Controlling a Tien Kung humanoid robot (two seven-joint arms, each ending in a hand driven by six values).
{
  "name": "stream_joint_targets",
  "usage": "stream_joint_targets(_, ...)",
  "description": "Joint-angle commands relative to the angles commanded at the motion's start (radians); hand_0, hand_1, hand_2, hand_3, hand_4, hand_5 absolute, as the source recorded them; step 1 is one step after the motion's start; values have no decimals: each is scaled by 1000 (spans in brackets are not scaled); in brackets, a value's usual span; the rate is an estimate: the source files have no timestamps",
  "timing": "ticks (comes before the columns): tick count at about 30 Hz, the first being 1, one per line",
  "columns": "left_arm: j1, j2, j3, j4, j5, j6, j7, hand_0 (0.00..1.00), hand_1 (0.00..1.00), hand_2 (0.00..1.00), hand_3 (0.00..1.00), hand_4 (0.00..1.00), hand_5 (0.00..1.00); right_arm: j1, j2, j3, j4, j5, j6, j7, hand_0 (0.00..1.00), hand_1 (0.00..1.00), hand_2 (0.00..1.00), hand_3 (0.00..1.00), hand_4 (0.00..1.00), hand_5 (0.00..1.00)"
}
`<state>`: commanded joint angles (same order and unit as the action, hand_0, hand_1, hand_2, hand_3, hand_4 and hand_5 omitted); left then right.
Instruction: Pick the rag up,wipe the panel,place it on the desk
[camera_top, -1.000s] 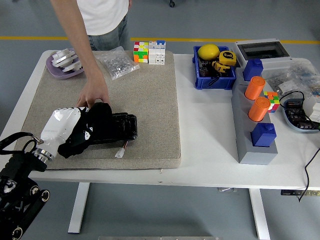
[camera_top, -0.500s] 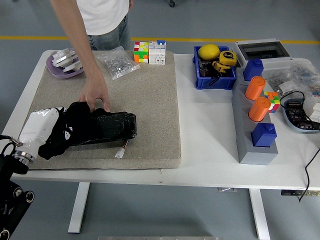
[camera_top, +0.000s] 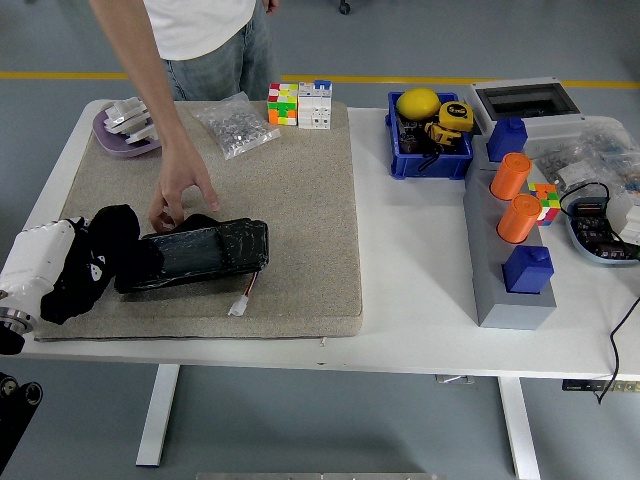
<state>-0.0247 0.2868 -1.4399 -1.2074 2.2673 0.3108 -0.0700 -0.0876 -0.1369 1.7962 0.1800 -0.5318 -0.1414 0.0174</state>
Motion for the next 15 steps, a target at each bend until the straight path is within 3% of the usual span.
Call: stream_joint_targets(15,-95,0,-7,133,-55,63,-52,256,322,541,519,352,2,-1,2,-25,0,17,-4,-3,758,626,677,609,998,509)
